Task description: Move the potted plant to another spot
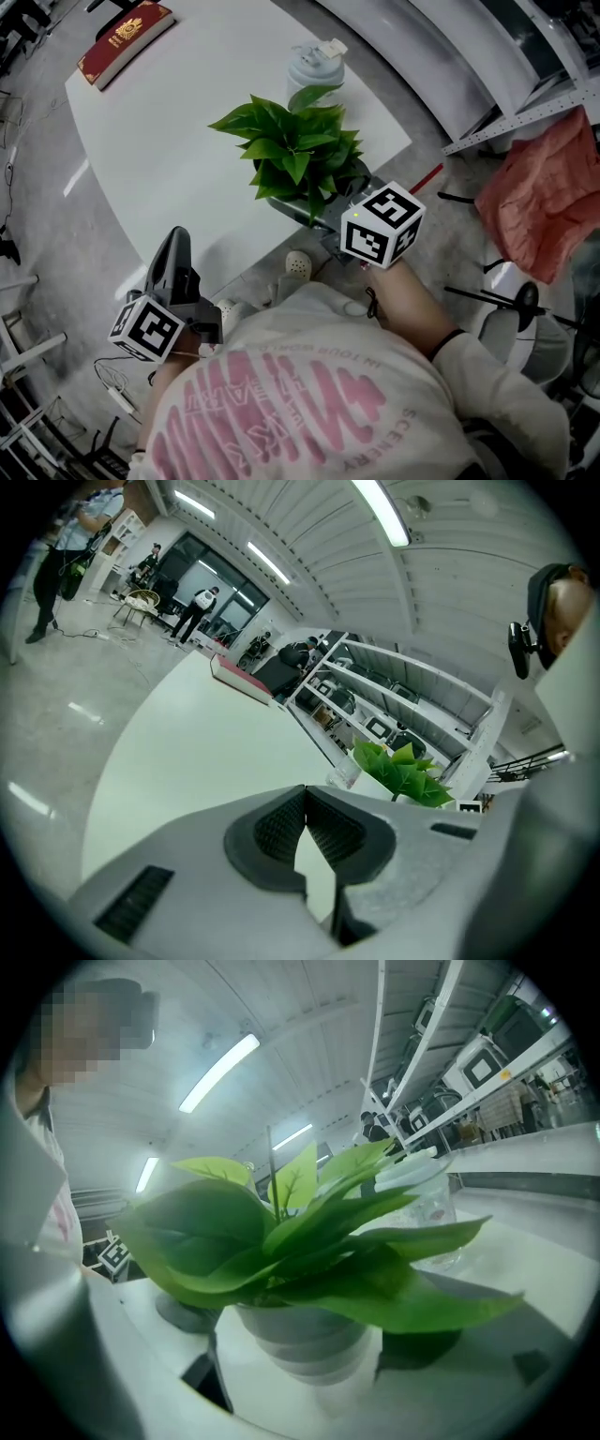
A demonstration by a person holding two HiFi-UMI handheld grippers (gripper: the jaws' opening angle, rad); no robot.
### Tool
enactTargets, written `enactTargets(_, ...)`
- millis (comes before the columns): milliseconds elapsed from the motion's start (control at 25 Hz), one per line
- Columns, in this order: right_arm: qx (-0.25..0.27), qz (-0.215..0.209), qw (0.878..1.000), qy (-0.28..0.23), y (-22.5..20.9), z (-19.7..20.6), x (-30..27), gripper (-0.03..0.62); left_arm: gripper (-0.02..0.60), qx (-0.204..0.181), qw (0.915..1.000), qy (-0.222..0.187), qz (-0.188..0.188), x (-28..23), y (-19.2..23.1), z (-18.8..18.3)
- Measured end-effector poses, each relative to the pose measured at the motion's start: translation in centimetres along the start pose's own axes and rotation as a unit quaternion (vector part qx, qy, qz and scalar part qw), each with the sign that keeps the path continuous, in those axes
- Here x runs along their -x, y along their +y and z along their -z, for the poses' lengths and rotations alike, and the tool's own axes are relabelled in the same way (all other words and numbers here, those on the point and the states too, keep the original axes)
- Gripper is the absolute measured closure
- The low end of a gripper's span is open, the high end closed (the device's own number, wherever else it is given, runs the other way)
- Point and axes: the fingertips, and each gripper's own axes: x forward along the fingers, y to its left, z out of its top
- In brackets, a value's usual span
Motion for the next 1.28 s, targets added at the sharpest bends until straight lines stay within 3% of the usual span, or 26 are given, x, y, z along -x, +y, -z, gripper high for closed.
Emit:
enactTargets(640,0.008,0.005,1.000,-0.005,15.6,0.4,-9.2,0.089,0.578,0.019,0.9961,-0.086,0.000,14.2,11.9,-10.6)
enactTargets(880,0.008,0.014,1.000,-0.009,22.5,1.0,-13.0,0.089,0.578,0.018,0.9950,-0.098,0.002,20.3,16.7,-15.0)
enactTargets(1280,0.024,-0.002,0.999,-0.026,28.9,1.2,-18.6,0.091,0.578,0.030,0.9863,-0.162,-0.010,26.3,22.7,-19.8)
